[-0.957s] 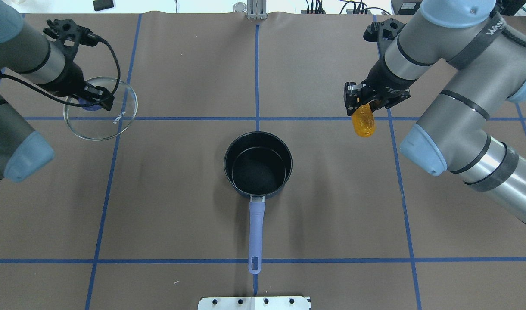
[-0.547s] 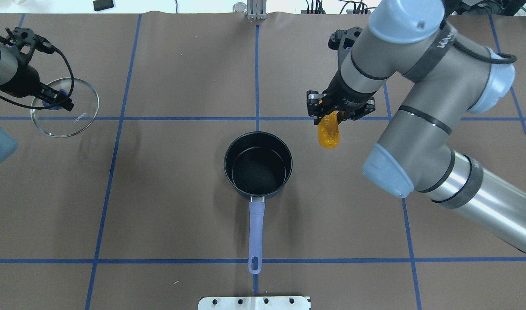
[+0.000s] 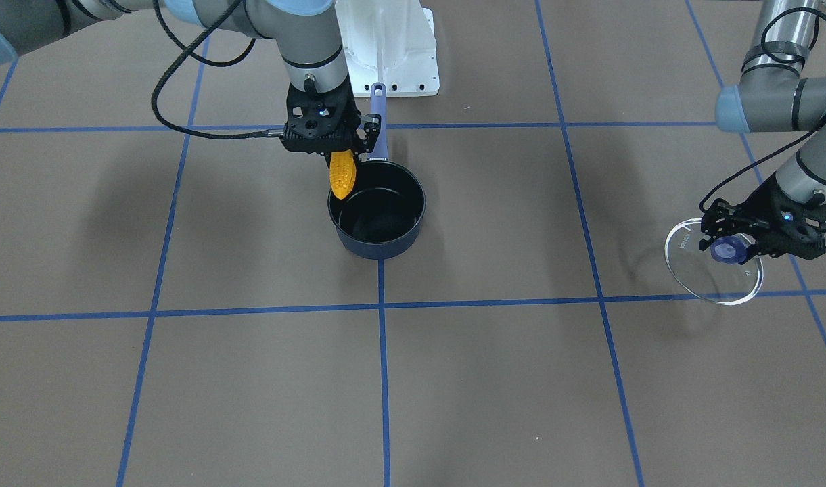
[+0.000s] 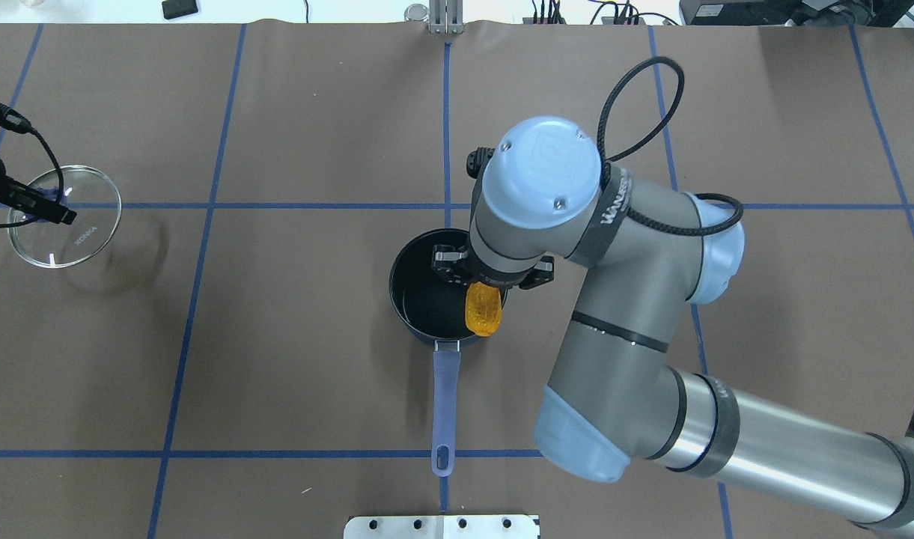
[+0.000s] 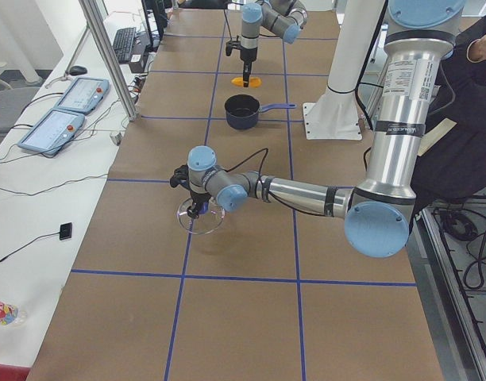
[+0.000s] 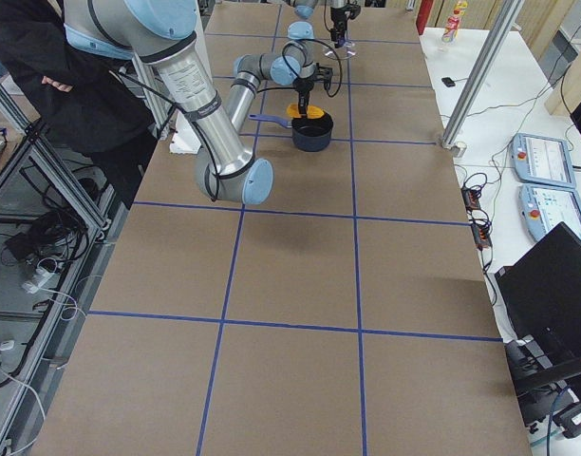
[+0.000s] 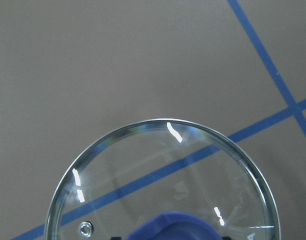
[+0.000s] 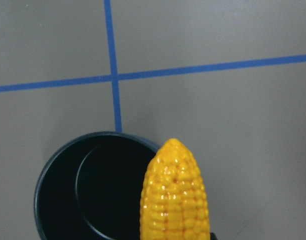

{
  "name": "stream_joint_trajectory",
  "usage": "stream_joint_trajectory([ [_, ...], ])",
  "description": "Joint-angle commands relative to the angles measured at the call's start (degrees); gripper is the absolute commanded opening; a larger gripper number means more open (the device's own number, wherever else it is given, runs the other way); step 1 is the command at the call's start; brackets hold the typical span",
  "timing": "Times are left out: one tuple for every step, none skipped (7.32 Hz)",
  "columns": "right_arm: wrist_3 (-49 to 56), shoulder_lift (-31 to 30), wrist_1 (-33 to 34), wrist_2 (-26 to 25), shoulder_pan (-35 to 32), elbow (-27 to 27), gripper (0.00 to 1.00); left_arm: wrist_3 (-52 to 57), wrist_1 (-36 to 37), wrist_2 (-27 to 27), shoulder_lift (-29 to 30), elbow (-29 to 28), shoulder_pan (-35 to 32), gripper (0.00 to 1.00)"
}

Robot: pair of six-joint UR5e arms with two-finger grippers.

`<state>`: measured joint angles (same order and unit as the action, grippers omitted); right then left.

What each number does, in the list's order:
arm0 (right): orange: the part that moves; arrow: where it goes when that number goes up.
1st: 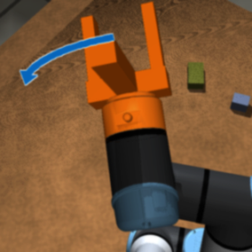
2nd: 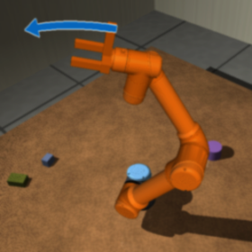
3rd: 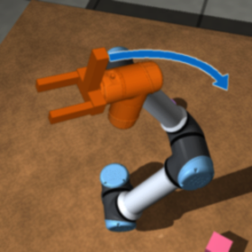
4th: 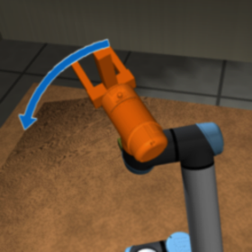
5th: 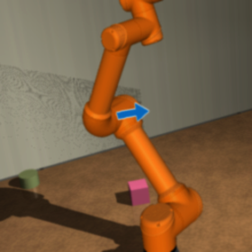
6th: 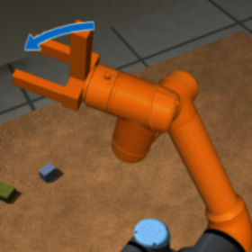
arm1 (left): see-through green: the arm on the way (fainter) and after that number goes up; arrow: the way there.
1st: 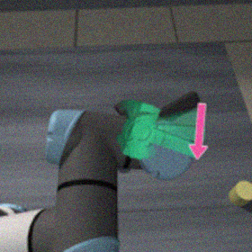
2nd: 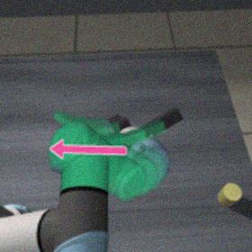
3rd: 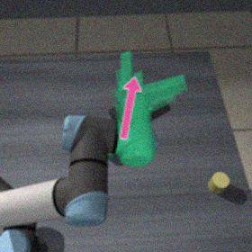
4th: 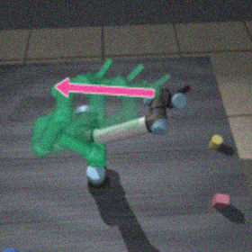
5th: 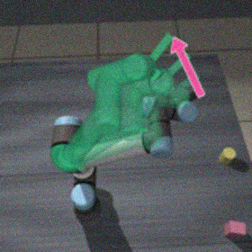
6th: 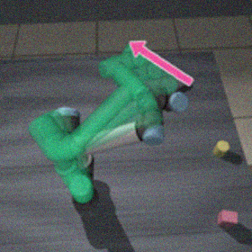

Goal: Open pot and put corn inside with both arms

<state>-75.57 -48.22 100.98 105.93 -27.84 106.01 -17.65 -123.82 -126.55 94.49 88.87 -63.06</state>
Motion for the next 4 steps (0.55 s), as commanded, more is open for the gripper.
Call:
stream_joint_trajectory([
  [-1.2,1.8,-0.3,-3.0,3.1,-2.5,0.09,-1.0,-3.1,0.0,-6.0,3.8,0.0,0.53],
  [-1.2,2.8,-0.5,-3.0,3.1,-4.1,0.08,-3.0,-3.1,0.0,-8.2,6.2,0.0,0.53],
  [-0.7,3.0,-0.5,-3.1,3.0,-4.4,0.08,-3.6,-3.3,0.1,-8.2,6.1,0.0,0.53],
  [-0.4,3.0,-1.0,-3.1,2.5,-5.0,0.07,-3.9,-4.8,0.1,-9.1,5.7,0.4,0.54],
])
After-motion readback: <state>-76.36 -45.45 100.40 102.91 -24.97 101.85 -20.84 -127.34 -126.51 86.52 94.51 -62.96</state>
